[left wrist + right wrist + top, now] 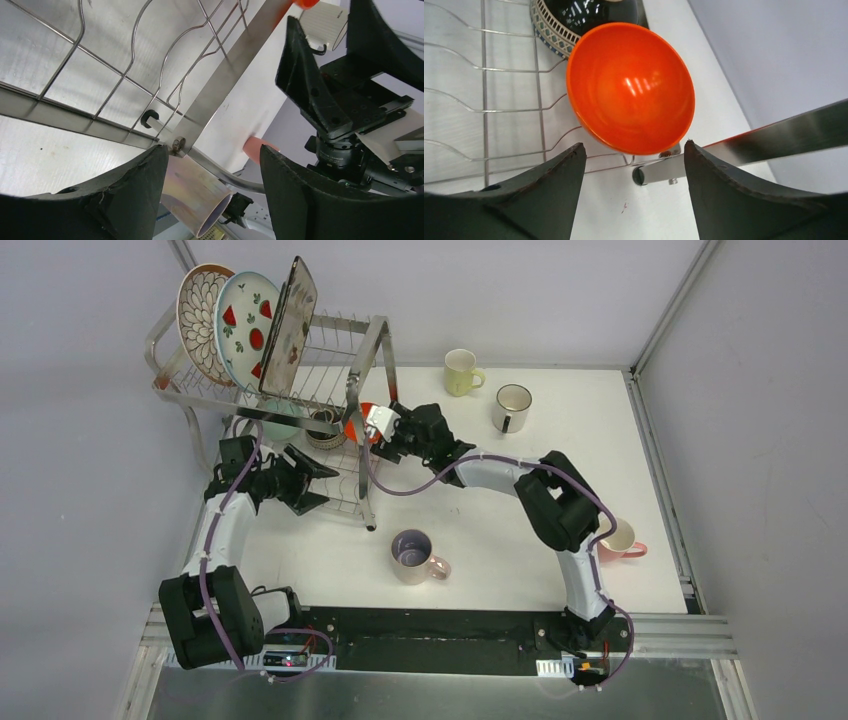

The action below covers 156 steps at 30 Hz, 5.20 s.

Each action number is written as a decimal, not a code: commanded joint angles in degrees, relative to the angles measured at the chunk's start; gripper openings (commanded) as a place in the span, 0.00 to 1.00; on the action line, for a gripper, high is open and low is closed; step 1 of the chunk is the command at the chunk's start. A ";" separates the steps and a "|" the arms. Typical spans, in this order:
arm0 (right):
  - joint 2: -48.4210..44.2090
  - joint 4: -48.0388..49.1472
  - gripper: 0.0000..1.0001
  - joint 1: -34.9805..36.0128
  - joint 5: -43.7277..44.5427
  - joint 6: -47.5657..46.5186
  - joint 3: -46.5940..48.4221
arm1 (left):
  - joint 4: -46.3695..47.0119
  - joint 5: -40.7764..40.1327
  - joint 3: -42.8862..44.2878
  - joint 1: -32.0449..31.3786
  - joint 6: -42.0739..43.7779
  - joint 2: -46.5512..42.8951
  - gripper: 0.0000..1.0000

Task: Load the mixed dishes into the dish rack
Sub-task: Place the bowl in the dish rack, then pick up the bowl from the dish rack.

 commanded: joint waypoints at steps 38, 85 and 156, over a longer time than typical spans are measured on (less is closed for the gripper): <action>-59.78 -1.14 0.74 -0.27 12.12 44.13 -42.88 | 51.99 -26.36 -10.22 -11.70 -20.26 10.76 0.51; -66.21 -4.13 0.74 -0.27 13.59 45.22 -46.59 | 52.39 -30.17 -0.30 -18.44 -21.34 22.96 0.53; -60.42 -13.36 0.84 5.80 12.21 68.39 -37.97 | -13.33 -39.19 -7.35 -14.66 -16.30 -29.11 0.00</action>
